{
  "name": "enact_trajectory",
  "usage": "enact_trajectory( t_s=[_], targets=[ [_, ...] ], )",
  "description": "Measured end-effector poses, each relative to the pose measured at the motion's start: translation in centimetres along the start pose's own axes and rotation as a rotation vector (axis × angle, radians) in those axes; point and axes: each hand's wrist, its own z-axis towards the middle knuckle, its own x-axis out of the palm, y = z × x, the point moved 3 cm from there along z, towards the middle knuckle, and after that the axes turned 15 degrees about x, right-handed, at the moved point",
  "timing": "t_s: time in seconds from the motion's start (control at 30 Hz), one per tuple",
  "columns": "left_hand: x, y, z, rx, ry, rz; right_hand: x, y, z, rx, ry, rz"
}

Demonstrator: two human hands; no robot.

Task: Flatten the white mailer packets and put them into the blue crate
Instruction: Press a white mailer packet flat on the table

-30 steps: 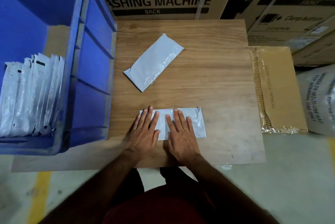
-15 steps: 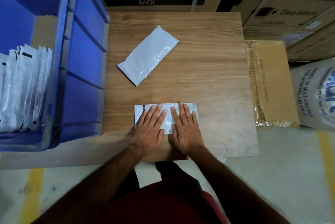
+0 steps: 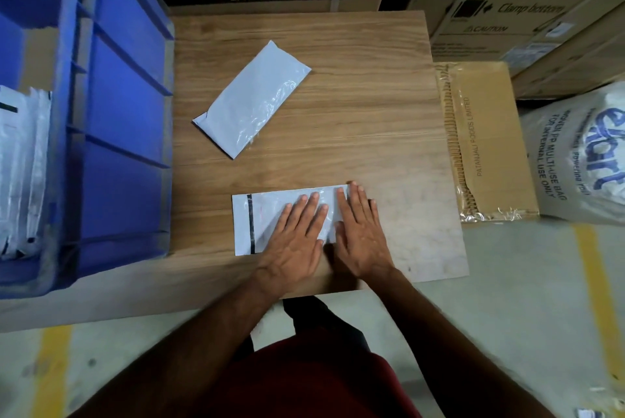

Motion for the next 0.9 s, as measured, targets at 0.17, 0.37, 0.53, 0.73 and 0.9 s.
enact_trajectory(
  t_s=[0.17, 0.37, 0.53, 0.73, 0.9],
  targets=[
    [0.3, 0.2, -0.1, 0.029, 0.037, -0.020, 0.5, -0.8, -0.3, 0.024, -0.002, -0.080],
    [-0.1, 2.9, -1.9, -0.080, 0.033, -0.011, 1.2, 2.7, -0.8, -0.007, -0.002, -0.022],
    [-0.6, 3.8, -2.5, 0.006, 0.049, -0.056, 1.7, 2.9, -0.8, 0.008, 0.009, -0.072],
    [-1.2, 5.2, -5.4, -0.204, 0.000, 0.002, 2.4, 5.9, -0.9, -0.148, 0.017, -0.084],
    [-0.2, 6.1, -7.7, -0.208, 0.042, -0.006, 3.5, 6.2, -1.0, -0.120, 0.053, -0.153]
  ],
)
